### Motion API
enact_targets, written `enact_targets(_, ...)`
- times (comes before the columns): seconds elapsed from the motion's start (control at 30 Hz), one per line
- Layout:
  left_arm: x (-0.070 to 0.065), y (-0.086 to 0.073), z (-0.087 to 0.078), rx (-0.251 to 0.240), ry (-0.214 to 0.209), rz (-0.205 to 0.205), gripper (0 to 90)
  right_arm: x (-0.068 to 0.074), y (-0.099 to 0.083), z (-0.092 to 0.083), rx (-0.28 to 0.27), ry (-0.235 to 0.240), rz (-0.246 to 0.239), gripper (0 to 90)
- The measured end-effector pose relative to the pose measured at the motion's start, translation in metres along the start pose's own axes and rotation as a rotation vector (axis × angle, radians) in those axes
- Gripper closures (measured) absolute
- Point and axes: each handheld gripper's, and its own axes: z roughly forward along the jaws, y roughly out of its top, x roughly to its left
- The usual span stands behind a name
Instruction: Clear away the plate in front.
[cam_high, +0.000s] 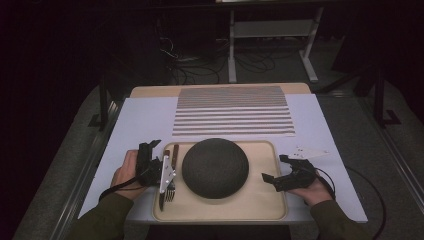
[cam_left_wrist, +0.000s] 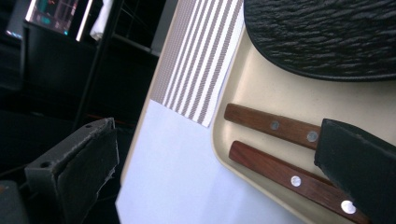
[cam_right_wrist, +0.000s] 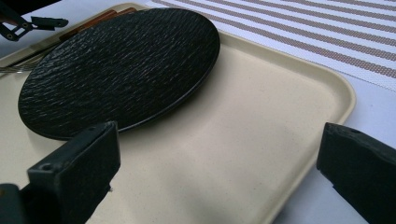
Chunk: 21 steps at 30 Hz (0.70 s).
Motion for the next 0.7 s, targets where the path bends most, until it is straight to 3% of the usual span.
enact_targets(0.4, 0.008, -0.007, 0.002, 0.004, -0.064, -0.136, 0.0, 0.000, 0.000, 0.000, 0.001, 0.000, 0.000, 0.0)
enact_targets(0.7, 0.015, -0.012, 0.003, -0.004, -0.127, -0.280, 0.0, 0.000, 0.000, 0.000, -0.001, 0.000, 0.000, 0.0)
